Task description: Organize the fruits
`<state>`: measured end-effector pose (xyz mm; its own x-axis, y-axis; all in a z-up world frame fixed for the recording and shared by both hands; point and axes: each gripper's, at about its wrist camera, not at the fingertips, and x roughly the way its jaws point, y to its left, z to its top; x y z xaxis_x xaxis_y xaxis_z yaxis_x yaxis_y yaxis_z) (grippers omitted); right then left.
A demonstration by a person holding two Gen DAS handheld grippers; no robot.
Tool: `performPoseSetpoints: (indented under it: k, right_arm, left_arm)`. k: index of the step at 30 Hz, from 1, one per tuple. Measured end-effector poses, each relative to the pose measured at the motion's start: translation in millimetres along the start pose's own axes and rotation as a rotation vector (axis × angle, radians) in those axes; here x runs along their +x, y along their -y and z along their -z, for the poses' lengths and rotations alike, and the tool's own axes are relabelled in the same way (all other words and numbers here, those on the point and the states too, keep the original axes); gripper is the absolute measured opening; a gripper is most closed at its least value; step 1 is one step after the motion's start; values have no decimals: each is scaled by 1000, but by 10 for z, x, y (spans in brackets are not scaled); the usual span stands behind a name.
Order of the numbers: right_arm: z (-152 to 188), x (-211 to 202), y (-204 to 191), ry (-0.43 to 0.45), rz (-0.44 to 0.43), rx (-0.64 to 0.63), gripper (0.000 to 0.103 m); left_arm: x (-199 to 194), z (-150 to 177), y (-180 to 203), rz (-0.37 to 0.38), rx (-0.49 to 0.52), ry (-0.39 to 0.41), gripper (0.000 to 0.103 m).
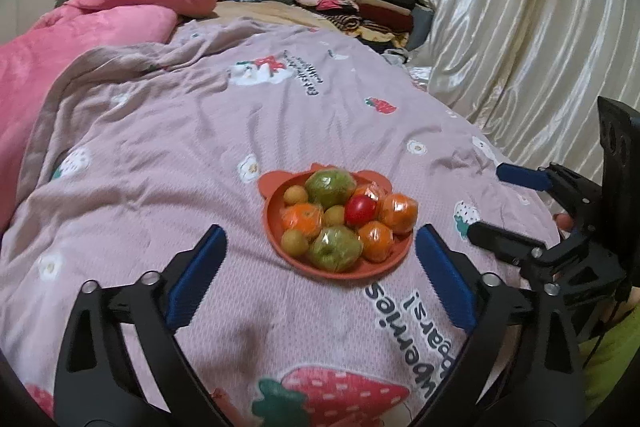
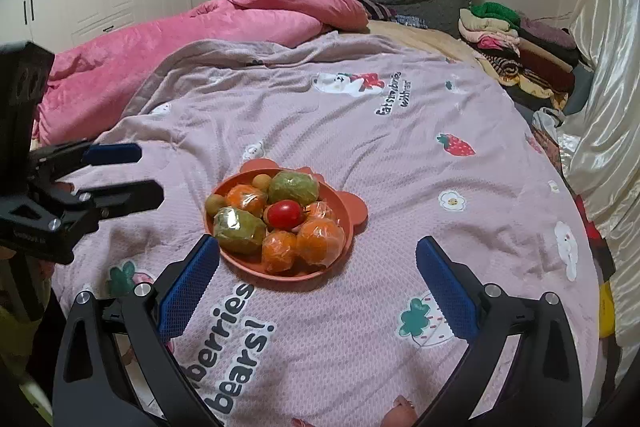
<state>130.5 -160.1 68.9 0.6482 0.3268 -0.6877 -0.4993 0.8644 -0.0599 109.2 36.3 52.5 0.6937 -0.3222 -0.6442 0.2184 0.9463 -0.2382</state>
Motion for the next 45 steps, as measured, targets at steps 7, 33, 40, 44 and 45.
performPoseSetpoints:
  k: [7,33,40,44,45]
  right_arm:
    - [80,-171,8,41,-4,27,98]
    - [707,-492,41,88,-43,70,98]
    - [845,-390,-31,83,-28,48,98]
    - [941,-265,-97,66,-23,13,98]
    - [958,-243,-103,63,-28,8,98]
  left_arm:
    - [-168,111,9,-54,-27,7,93]
    - [-292,652,428,-189,-48,-50,93]
    - [-193,749,475,-198,-69,-59,93]
    - [-148,775,481,-220,-81,-56,93]
    - [-137,784,482,-220,-83,-55,93]
